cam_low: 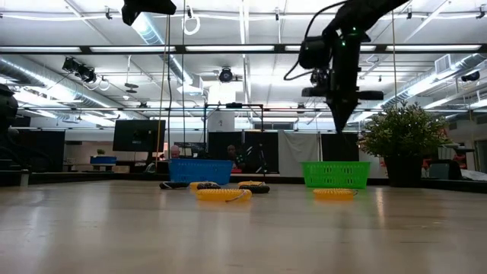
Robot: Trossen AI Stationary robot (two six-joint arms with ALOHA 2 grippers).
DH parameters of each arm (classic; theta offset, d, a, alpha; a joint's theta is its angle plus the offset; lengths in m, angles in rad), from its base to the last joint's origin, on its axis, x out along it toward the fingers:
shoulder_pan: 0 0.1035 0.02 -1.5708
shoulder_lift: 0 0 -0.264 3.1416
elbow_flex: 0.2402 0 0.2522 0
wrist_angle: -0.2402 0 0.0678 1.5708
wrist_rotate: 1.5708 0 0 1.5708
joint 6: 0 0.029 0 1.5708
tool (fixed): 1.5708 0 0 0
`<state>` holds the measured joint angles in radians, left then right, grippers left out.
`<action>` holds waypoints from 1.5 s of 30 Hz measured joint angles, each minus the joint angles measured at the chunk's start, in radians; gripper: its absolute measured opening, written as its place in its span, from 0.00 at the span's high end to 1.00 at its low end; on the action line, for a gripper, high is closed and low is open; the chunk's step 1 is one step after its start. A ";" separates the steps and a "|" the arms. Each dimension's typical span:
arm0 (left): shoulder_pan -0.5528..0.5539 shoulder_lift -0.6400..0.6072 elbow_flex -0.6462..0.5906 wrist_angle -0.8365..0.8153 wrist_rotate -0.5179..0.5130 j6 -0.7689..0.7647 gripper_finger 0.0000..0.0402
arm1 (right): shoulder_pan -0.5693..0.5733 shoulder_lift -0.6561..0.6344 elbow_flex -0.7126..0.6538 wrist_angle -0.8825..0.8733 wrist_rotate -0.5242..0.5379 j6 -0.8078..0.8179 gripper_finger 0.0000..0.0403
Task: Sort spring keychains
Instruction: Put the black spring keychain into the green bin
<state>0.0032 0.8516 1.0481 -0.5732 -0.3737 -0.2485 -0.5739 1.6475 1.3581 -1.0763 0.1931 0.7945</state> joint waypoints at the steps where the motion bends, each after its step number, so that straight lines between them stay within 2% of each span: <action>1: 0.000 0.000 0.000 -0.001 0.000 0.000 0.90 | -0.003 0.000 -0.017 0.002 -0.009 -0.001 1.00; 12: 0.000 0.000 0.000 0.000 0.000 0.000 0.90 | -0.003 0.000 -0.150 0.097 -0.009 -0.036 1.00; 21: 0.000 0.000 0.000 0.000 0.000 -0.001 0.90 | -0.020 0.004 -0.153 0.131 0.001 -0.050 1.00; 35: 0.000 0.000 0.000 0.000 0.000 -0.003 0.90 | -0.030 0.133 -0.152 0.198 -0.028 -0.044 1.00; 45: 0.000 0.000 0.000 0.000 0.000 -0.003 0.90 | -0.031 0.164 -0.152 0.226 -0.035 -0.050 1.00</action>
<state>0.0036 0.8516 1.0481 -0.5732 -0.3733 -0.2512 -0.6051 1.8119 1.2057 -0.8508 0.1576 0.7442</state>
